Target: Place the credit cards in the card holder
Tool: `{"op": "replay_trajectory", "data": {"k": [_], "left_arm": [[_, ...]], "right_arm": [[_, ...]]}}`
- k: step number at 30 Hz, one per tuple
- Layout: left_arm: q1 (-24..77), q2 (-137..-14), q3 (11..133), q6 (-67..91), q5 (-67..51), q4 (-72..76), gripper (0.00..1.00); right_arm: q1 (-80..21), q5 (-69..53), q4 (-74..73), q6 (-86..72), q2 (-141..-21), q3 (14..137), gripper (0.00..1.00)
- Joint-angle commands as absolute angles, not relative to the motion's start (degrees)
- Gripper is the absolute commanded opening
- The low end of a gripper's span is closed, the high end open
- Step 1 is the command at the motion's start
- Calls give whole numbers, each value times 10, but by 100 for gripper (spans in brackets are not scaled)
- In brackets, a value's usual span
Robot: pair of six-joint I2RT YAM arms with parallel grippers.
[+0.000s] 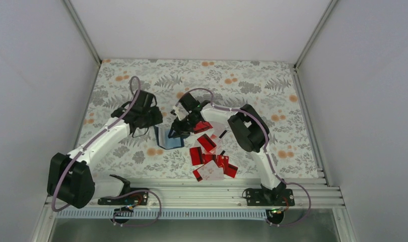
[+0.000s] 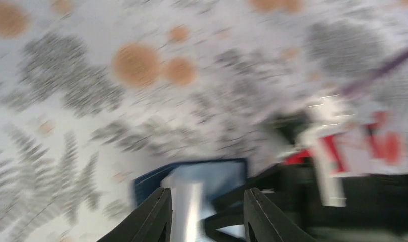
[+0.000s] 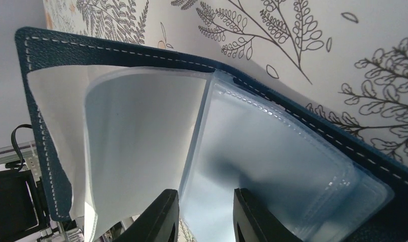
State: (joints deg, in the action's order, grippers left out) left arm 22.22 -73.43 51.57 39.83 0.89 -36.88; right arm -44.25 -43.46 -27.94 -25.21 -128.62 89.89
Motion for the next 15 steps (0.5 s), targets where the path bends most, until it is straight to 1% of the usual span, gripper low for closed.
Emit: {"op": "replay_trajectory", "data": {"k": [1, 4, 8, 12, 15], "left_arm": [[222, -720, 538, 326, -137, -268, 37], [223, -746, 532, 304, -189, -245, 37], [223, -773, 488, 284, -279, -199, 35], [223, -799, 457, 270, -286, -194, 33], [223, -816, 450, 253, -248, -226, 31]], "right_arm": [[-443, -363, -312, -238, -1307, 895, 29], [-443, -365, -310, -238, -1308, 896, 29], [-443, -364, -309, -236, -1307, 896, 29], [-443, -364, -308, -234, -1306, 894, 29], [-442, -364, -308, -231, -1307, 893, 29]]}}
